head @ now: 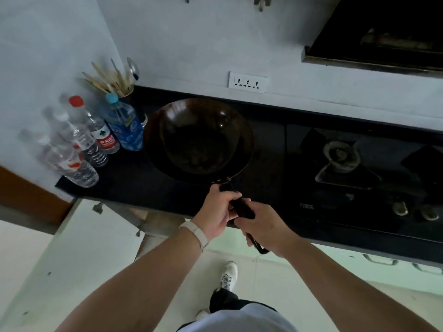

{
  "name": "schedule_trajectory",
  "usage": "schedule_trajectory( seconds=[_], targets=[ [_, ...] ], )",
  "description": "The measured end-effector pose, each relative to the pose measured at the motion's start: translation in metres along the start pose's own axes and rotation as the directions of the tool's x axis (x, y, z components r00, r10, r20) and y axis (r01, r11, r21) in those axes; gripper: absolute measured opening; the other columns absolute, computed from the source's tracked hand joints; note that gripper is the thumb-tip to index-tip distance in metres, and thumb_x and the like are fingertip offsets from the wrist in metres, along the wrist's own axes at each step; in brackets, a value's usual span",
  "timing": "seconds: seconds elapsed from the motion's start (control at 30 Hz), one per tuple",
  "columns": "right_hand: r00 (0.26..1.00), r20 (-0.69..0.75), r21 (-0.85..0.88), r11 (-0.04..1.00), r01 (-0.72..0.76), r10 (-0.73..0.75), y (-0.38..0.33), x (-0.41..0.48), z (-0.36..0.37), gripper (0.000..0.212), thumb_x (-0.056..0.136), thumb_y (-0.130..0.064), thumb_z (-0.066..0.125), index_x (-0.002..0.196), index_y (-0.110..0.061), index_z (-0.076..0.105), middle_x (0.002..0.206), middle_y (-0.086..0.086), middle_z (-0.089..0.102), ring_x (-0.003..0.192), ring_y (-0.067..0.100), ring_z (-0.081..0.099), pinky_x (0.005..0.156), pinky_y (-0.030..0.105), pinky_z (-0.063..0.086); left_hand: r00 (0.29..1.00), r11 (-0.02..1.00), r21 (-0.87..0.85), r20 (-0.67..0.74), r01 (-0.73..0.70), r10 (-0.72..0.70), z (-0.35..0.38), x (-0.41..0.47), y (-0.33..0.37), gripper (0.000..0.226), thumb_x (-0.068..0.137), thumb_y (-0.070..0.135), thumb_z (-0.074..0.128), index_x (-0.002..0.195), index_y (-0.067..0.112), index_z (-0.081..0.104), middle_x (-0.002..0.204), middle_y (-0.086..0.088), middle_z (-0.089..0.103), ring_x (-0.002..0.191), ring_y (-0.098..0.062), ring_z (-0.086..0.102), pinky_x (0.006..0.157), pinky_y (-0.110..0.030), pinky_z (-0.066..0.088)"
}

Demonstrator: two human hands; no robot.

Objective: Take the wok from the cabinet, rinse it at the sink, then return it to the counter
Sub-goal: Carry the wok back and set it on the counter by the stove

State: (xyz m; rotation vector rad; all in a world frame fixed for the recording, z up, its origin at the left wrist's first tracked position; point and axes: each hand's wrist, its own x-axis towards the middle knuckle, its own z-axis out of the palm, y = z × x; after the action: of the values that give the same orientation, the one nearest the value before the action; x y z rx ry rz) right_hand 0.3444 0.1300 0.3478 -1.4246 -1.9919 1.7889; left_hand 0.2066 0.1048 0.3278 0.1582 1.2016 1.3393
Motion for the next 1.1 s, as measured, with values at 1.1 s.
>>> schedule_trajectory(
  seconds=[1.1],
  targets=[
    [0.921, -0.278, 0.192, 0.955, -0.225, 0.273, 0.013, 0.074, -0.017, 0.019, 0.090, -0.015, 0.061, 0.109, -0.021, 0.061, 0.071, 0.010, 0.071, 0.050, 0.013, 0.064, 0.049, 0.027, 0.054, 0.917, 0.925, 0.272, 0.227, 0.264, -0.328, 0.032, 0.127, 0.021, 0.030, 0.094, -0.005, 0.047, 0.121, 0.006, 0.044, 0.094, -0.014, 0.059, 0.083, -0.028, 0.073, 0.075, -0.041, 0.057]
  ],
)
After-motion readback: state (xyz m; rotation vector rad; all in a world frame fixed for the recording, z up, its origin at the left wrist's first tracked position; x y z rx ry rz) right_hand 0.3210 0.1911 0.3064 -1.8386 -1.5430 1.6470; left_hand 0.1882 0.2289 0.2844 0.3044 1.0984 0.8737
